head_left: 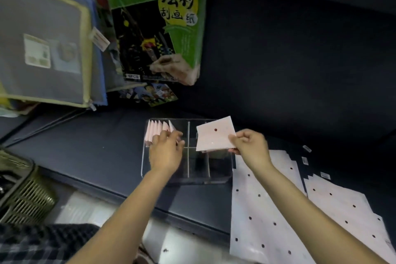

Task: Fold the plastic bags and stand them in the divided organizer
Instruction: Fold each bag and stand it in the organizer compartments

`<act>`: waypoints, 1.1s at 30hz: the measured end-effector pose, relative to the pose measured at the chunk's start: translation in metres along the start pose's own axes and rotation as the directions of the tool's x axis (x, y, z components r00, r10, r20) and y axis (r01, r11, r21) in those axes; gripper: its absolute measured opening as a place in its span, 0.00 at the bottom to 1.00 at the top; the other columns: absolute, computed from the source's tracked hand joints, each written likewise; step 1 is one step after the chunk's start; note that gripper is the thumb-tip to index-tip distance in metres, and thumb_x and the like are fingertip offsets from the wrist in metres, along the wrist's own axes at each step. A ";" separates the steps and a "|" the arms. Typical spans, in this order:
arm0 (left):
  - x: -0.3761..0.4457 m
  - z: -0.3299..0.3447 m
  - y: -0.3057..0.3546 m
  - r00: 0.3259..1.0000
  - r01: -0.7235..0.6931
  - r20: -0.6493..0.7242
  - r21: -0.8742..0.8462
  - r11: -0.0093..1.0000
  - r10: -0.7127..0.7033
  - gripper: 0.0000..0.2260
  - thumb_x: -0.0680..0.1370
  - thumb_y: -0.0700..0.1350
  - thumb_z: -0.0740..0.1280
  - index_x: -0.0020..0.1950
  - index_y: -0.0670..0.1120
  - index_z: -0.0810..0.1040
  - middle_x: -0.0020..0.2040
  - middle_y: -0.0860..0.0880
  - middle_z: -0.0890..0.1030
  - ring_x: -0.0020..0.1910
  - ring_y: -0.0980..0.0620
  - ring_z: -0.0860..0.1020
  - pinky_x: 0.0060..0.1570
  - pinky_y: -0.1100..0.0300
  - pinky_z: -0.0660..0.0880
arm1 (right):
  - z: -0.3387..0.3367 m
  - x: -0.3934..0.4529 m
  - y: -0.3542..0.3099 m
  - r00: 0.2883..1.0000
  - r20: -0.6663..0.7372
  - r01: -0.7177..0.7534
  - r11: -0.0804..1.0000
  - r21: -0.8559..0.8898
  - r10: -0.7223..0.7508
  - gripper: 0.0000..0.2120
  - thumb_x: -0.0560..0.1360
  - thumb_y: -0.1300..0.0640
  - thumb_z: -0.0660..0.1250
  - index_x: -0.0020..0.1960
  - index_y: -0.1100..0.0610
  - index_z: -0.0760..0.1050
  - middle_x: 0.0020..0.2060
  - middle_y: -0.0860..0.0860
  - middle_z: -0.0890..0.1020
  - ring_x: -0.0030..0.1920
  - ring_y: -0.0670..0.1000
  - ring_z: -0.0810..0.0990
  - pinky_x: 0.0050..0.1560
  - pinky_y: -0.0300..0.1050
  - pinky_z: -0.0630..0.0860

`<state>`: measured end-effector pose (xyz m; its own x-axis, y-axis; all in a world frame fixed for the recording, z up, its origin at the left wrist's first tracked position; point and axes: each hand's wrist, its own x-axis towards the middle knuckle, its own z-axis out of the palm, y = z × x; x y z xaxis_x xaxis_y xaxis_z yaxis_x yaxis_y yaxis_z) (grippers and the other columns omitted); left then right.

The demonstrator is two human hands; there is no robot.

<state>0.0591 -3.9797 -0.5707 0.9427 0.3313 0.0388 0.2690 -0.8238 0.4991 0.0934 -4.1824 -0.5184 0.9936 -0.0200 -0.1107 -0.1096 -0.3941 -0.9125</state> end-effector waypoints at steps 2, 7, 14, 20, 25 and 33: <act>0.010 0.010 -0.006 0.999 0.010 0.039 0.126 0.992 -0.015 0.14 0.80 0.52 0.57 0.65 0.53 0.72 0.62 0.47 0.72 0.60 0.43 0.68 0.64 0.44 0.63 | 0.027 0.021 -0.009 0.999 -0.012 0.052 0.996 -0.078 -0.053 0.08 0.75 0.58 0.68 0.37 0.54 0.76 0.33 0.48 0.83 0.32 0.47 0.83 0.40 0.45 0.81; 0.021 0.031 -0.018 0.999 0.038 -0.013 0.241 0.970 -0.036 0.17 0.81 0.52 0.53 0.66 0.50 0.70 0.64 0.49 0.72 0.61 0.45 0.67 0.64 0.47 0.59 | 0.081 0.055 -0.015 0.974 0.083 0.228 0.882 -0.412 -0.212 0.05 0.75 0.56 0.66 0.40 0.54 0.76 0.35 0.50 0.83 0.38 0.51 0.82 0.39 0.48 0.79; 0.006 0.045 -0.032 0.981 -0.016 -0.192 0.120 0.993 0.039 0.16 0.77 0.47 0.65 0.65 0.47 0.75 0.61 0.48 0.77 0.55 0.43 0.72 0.55 0.49 0.65 | 0.141 0.066 -0.011 0.962 0.220 0.271 0.664 -0.697 -0.161 0.06 0.74 0.60 0.62 0.45 0.59 0.78 0.42 0.56 0.82 0.44 0.57 0.81 0.37 0.44 0.71; -0.002 0.044 -0.039 0.979 0.005 -0.200 -0.084 0.996 -0.022 0.16 0.78 0.44 0.64 0.65 0.47 0.74 0.61 0.46 0.75 0.61 0.42 0.68 0.58 0.47 0.66 | 0.157 0.062 0.002 0.954 0.296 0.220 0.799 -0.560 -0.055 0.19 0.79 0.46 0.60 0.36 0.57 0.74 0.31 0.52 0.78 0.34 0.51 0.77 0.36 0.43 0.70; -0.017 0.035 -0.019 0.958 -0.059 -0.285 -0.125 0.990 0.021 0.12 0.77 0.43 0.65 0.61 0.46 0.75 0.58 0.45 0.75 0.56 0.43 0.71 0.52 0.49 0.67 | 0.106 0.040 0.009 0.949 0.262 0.270 0.875 -0.401 -0.173 0.15 0.79 0.46 0.60 0.38 0.52 0.76 0.32 0.48 0.79 0.35 0.48 0.77 0.38 0.44 0.71; -0.102 0.080 0.051 0.766 -0.518 0.345 -0.166 0.839 0.542 0.16 0.79 0.49 0.61 0.66 0.48 0.72 0.64 0.50 0.71 0.64 0.48 0.68 0.60 0.55 0.67 | -0.059 -0.048 0.129 0.976 0.185 0.191 0.853 -0.485 -0.113 0.12 0.76 0.52 0.67 0.58 0.54 0.77 0.54 0.49 0.80 0.52 0.48 0.78 0.53 0.38 0.73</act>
<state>-0.0075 -4.0927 -0.6186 0.9363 -0.3513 0.0012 -0.2957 -0.7862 0.5427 0.0328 -4.2862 -0.6072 0.9777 0.1949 -0.0779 0.1082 -0.7860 -0.6087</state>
